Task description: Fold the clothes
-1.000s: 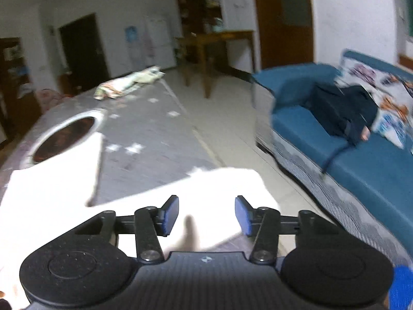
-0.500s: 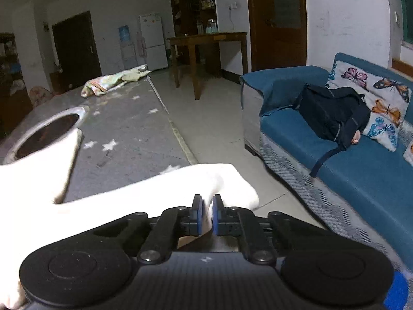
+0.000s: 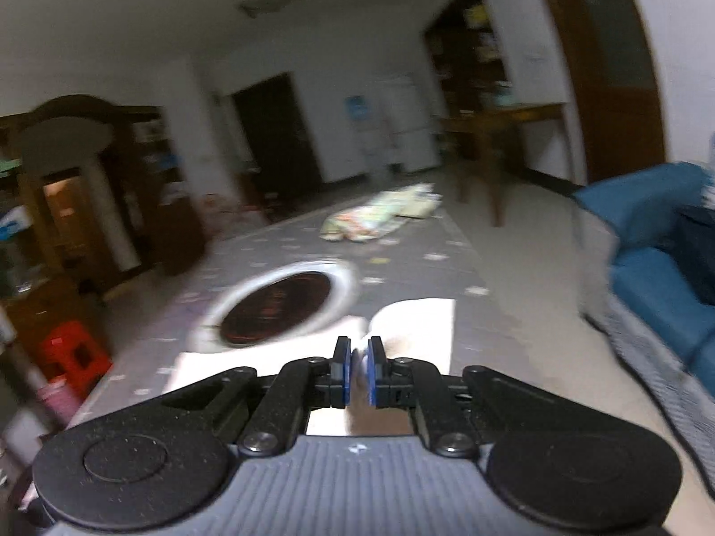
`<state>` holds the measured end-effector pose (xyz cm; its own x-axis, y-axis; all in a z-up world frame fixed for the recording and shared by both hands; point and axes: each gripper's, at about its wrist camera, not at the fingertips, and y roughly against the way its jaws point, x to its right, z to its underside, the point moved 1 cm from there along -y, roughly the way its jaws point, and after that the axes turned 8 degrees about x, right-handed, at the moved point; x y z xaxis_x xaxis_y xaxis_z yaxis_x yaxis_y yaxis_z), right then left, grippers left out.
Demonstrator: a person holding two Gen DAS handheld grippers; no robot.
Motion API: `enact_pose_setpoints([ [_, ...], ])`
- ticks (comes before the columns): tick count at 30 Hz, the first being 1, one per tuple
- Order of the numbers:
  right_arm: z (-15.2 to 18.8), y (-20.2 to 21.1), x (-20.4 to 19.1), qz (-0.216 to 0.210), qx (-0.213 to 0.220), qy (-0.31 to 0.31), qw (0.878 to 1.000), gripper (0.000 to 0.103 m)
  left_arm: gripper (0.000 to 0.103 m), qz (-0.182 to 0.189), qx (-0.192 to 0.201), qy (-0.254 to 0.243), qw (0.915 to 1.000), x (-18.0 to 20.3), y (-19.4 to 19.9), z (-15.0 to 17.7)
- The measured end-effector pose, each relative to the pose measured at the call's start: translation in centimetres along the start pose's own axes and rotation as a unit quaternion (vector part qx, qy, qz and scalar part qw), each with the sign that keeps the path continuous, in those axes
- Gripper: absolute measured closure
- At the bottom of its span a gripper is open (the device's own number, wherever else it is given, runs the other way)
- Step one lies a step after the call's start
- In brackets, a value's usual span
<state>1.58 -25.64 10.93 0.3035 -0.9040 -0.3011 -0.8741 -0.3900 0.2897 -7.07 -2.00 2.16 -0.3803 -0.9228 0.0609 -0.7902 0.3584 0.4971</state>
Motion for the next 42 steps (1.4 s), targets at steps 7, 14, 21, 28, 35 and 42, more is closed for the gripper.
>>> enact_pose_setpoints([
  [7,0.4,-1.9,-7.3,-0.114,-0.031,0.049,0.992,0.097,0.000,-0.020,0.005,0.021,0.9996,-1.8,0.8,0.2],
  [14,1.1,-2.7,-9.7,-0.166,-0.058,0.044,0.983,0.093,0.000,-0.035,0.006,0.033,0.9988,-3.1,1.2,0.4],
  [21,0.6,-2.2,-6.8,-0.095,-0.063,0.071,0.991,0.090,0.000,-0.043,0.017,0.063,0.9969,-4.3,1.1,-0.7],
  [28,3.4,-3.5,-2.3,-0.007,-0.128,0.091,0.988,0.088,0.001,-0.061,0.020,0.045,0.9969,-3.7,-0.8,-2.3],
  [35,6.1,-5.1,-1.5,-0.007,-0.161,0.090,0.983,0.087,0.015,-0.090,0.016,0.006,0.9958,-2.8,-3.7,-2.6],
  [42,7.1,-6.5,-2.5,-0.019,-0.164,0.099,0.981,0.080,0.039,-0.118,0.003,-0.001,0.9930,-3.5,-4.8,-1.8],
])
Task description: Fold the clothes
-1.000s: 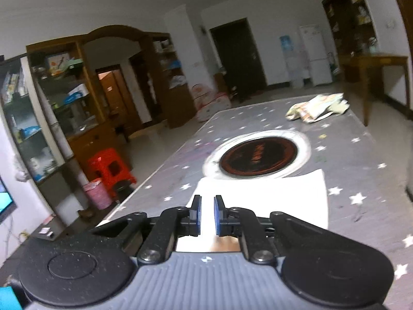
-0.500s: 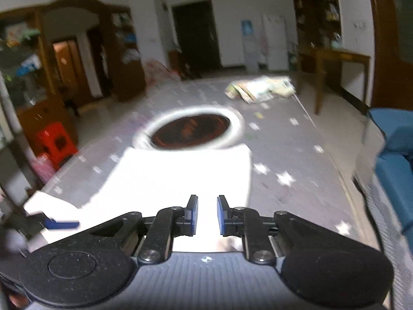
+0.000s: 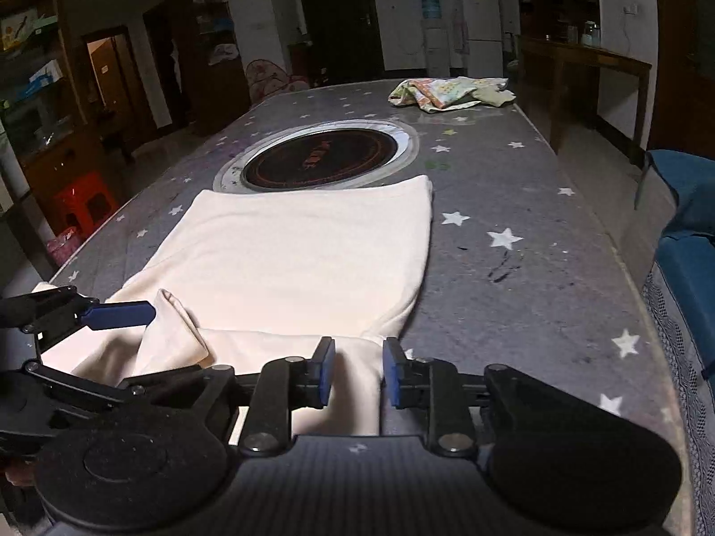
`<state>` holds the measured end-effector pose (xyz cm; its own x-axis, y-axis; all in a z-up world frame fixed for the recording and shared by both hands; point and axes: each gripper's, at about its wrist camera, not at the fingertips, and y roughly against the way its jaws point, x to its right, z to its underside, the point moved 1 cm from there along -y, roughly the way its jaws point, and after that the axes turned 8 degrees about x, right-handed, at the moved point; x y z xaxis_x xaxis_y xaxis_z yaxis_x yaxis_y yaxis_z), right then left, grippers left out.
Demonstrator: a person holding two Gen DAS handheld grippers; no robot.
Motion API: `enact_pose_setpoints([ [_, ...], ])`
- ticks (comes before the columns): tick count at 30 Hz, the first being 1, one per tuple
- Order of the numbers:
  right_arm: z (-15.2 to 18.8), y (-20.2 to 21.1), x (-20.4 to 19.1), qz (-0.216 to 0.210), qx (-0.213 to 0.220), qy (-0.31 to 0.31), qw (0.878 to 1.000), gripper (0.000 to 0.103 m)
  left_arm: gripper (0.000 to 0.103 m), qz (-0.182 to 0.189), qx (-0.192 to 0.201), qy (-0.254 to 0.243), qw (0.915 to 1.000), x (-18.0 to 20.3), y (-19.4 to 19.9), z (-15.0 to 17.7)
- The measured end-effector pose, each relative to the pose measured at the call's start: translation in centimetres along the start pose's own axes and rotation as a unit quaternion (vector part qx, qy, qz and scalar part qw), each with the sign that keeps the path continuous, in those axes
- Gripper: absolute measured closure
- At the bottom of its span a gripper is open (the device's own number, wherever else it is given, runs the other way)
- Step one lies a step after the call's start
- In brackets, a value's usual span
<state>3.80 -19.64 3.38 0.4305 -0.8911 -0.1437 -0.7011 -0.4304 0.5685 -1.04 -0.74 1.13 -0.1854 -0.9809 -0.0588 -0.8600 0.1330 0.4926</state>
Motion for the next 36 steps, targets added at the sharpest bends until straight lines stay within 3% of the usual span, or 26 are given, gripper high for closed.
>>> enact_pose_setpoints([
  [5,0.5,-0.8,0.0,0.005,-0.009,-0.001,1.000,0.077,0.055,-0.016,0.001,0.035,0.9992,-1.8,0.9,0.0],
  [19,0.1,-0.3,-0.7,0.022,0.002,0.022,1.000,0.070,0.055,-0.127,0.020,0.110,0.9856,-6.6,6.3,1.8],
  [22,-0.1,0.1,-1.2,0.016,0.008,0.029,0.999,0.070,0.055,-0.105,0.050,0.106,0.9875,-5.9,7.5,0.9],
  [26,-0.1,-0.1,-2.1,0.004,0.010,0.047,0.999,0.070,0.054,-0.033,0.063,0.085,0.9939,-4.1,7.0,0.1],
  [31,0.3,-0.7,-2.7,0.000,0.008,0.062,0.998,0.070,0.054,0.014,0.026,0.082,0.9962,-3.4,4.3,0.7],
  [36,0.5,-1.2,-2.2,0.004,0.007,0.059,0.998,0.070,0.055,0.009,-0.001,0.080,0.9967,-4.0,2.9,2.0],
])
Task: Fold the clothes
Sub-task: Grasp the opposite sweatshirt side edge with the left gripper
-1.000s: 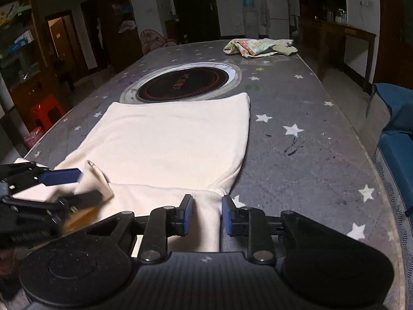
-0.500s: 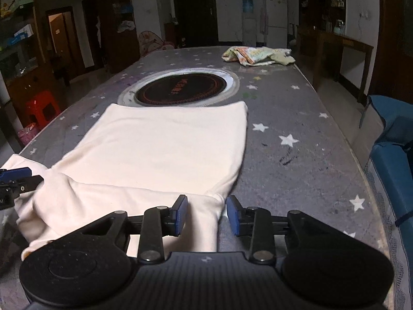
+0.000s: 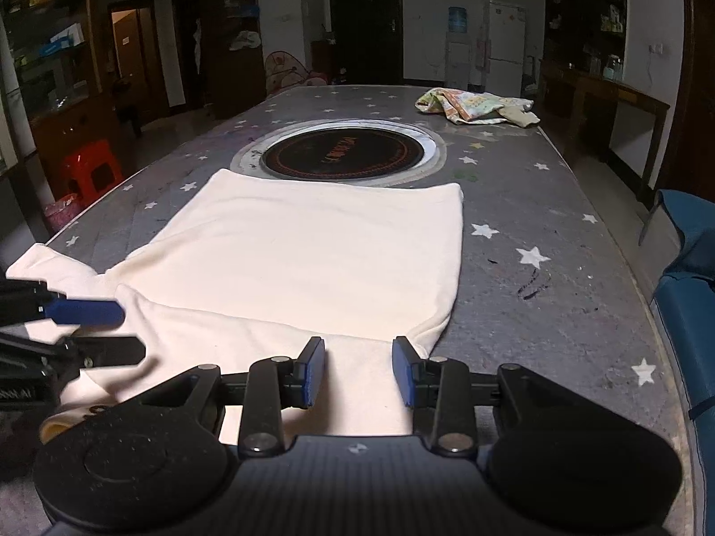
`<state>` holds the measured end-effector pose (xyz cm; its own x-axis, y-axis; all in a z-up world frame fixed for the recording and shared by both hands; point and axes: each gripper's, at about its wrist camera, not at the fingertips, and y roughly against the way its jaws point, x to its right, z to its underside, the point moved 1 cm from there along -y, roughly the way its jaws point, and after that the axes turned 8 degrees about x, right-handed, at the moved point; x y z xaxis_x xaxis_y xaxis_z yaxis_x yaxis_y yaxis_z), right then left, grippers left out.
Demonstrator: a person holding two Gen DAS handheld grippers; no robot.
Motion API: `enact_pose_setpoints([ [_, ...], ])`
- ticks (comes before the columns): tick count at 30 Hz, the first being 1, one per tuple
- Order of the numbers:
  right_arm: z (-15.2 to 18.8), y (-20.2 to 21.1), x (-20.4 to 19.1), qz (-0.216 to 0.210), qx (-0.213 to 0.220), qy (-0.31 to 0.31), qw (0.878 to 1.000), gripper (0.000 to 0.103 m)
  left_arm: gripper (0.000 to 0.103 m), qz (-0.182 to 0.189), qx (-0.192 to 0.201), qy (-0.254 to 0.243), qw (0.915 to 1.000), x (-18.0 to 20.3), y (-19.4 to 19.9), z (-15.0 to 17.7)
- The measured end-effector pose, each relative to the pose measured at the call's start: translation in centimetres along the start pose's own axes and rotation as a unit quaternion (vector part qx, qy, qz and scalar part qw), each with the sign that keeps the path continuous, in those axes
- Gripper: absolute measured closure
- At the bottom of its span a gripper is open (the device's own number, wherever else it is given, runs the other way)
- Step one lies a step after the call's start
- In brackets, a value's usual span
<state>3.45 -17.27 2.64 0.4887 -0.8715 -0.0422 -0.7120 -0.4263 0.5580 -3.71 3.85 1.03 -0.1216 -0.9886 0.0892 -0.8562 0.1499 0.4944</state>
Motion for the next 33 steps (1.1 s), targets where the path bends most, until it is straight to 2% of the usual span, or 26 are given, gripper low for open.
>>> enact_pose_setpoints([
  [8,0.0,2.1,1.0,0.003,-0.002,0.009,1.000,0.070,0.053,-0.005,0.009,0.003,0.9999,-1.0,1.6,-0.3],
  [15,1.6,5.1,-0.6,-0.027,-0.011,0.057,0.998,0.070,0.052,0.002,0.010,-0.016,0.9998,-0.4,1.7,0.0],
  [20,3.3,5.0,-0.8,-0.016,-0.031,0.070,0.997,0.071,0.052,-0.010,-0.002,-0.025,0.9996,-0.9,1.4,0.6],
  [27,2.2,6.2,-1.1,-0.023,0.001,0.060,0.998,0.071,0.052,-0.022,0.003,-0.018,0.9996,-1.6,2.2,0.9],
  [33,3.5,4.5,-1.9,-0.034,-0.028,0.055,0.997,0.070,0.051,-0.037,0.004,0.001,0.9993,-2.5,3.1,1.4],
])
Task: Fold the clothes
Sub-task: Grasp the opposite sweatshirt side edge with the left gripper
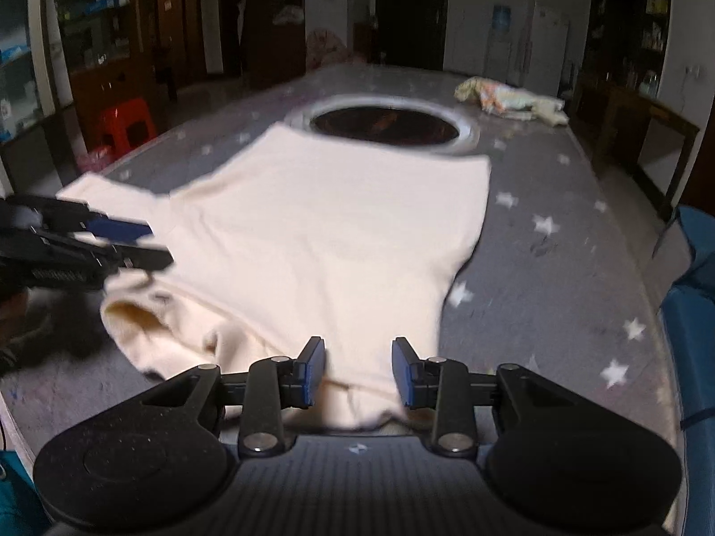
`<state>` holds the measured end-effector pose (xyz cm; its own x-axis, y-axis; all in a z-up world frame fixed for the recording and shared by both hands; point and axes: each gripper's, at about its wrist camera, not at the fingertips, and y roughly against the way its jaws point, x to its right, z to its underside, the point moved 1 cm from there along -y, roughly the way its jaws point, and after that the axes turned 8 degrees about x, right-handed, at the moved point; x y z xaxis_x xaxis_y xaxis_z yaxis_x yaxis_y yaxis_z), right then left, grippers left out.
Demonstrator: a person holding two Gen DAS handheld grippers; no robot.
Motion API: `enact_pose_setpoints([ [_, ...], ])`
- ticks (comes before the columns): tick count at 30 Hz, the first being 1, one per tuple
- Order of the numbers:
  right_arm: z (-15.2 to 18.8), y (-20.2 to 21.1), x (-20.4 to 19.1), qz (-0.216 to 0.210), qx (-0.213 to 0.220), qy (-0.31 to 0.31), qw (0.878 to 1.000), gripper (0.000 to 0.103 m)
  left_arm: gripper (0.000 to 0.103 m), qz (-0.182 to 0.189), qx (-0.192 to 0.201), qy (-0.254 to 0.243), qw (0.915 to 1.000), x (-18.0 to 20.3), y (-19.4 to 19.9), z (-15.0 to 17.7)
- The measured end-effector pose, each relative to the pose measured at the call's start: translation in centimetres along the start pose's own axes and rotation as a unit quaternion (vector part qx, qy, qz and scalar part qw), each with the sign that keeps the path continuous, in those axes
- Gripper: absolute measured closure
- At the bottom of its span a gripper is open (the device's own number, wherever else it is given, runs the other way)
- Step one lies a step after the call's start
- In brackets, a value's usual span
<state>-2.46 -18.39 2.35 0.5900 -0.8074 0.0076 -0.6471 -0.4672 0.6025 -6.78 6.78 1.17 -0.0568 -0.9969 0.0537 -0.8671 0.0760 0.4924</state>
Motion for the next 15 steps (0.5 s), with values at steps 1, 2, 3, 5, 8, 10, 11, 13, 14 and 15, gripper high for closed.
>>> enact_pose_setpoints([
  [1,0.0,0.1,0.0,0.000,0.003,0.000,1.000,0.070,0.049,-0.005,0.004,0.006,1.0000,-0.4,0.3,0.0],
  [2,-0.1,0.3,-0.1,0.001,0.008,-0.001,1.000,0.070,0.048,-0.011,0.008,0.011,0.9998,-0.7,0.7,-0.1],
  [3,-0.3,0.6,-0.1,0.000,0.014,-0.003,1.000,0.069,0.047,-0.016,0.011,0.017,0.9997,-1.1,1.0,-0.1],
  [5,-0.7,0.8,-0.2,-0.005,0.023,-0.008,1.000,0.068,0.047,-0.041,0.019,0.030,0.9985,-2.1,1.6,-0.2],
  [8,-0.8,0.5,-0.6,-0.012,0.026,-0.009,1.000,0.064,0.047,-0.102,0.030,0.053,0.9929,-4.3,2.4,-0.2],
  [10,-0.6,0.1,-0.9,-0.015,0.021,-0.008,1.000,0.062,0.047,-0.147,0.036,0.068,0.9861,-5.9,2.9,0.0],
  [11,-0.5,-0.2,-1.1,-0.017,0.018,-0.007,1.000,0.059,0.047,-0.172,0.038,0.075,0.9815,-6.8,3.2,0.1],
  [13,-0.5,-0.2,-1.2,-0.019,0.019,-0.005,1.000,0.057,0.045,-0.222,0.041,0.089,0.9701,-8.6,3.9,0.3],
  [14,-0.5,-0.2,-1.2,-0.020,0.019,-0.005,1.000,0.057,0.045,-0.245,0.044,0.096,0.9638,-9.4,4.1,0.4],
  [15,-0.6,-0.2,-1.1,-0.020,0.020,-0.006,1.000,0.057,0.043,-0.267,0.045,0.101,0.9574,-10.2,4.3,0.5],
])
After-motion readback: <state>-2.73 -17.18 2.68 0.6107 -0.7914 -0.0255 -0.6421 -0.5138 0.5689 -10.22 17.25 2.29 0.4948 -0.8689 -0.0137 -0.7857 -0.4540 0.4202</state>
